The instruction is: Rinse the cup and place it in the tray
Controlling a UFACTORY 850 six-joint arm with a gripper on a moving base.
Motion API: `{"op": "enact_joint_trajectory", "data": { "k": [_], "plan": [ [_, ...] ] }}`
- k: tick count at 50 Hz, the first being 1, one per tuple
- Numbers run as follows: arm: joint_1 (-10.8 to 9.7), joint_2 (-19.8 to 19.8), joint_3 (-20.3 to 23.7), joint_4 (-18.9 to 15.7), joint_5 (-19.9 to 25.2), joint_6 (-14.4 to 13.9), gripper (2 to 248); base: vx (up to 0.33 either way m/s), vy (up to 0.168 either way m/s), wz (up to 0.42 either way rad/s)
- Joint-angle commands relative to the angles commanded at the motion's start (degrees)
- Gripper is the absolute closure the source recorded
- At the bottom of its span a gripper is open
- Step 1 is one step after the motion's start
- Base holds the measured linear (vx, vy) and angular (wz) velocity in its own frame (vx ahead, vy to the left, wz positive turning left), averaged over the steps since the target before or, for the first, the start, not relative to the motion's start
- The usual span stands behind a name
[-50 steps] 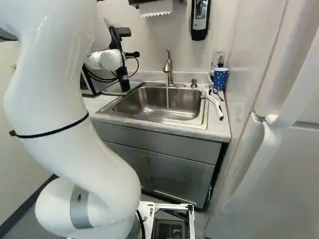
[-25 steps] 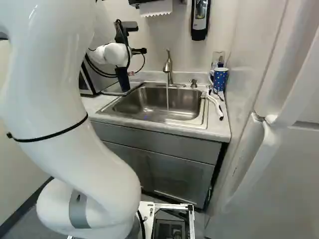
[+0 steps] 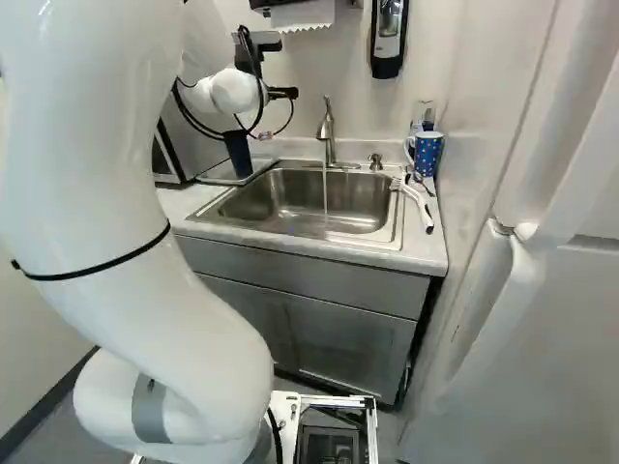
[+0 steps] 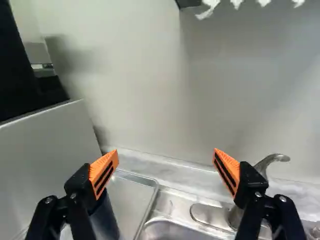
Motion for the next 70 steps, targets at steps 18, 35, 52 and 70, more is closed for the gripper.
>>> {"op": "enact_joint_trajectory", "data": {
  "k": [18, 35, 52, 70],
  "plan": [
    [-2.7, -1.7, -4.0, 0.0, -1.9, 0.0, 3, 0.0, 0.0, 0.0],
    [-4.9, -4.4, -8.9, 0.0, -4.9, 0.0, 3, 0.0, 0.0, 0.0],
    [-6.9, -5.5, -11.0, 0.0, -8.3, 0.0, 3, 0.0, 0.0, 0.0],
    [-7.1, -5.8, -11.3, 0.0, -11.2, 0.0, 3, 0.0, 0.0, 0.0]
  ]
}}
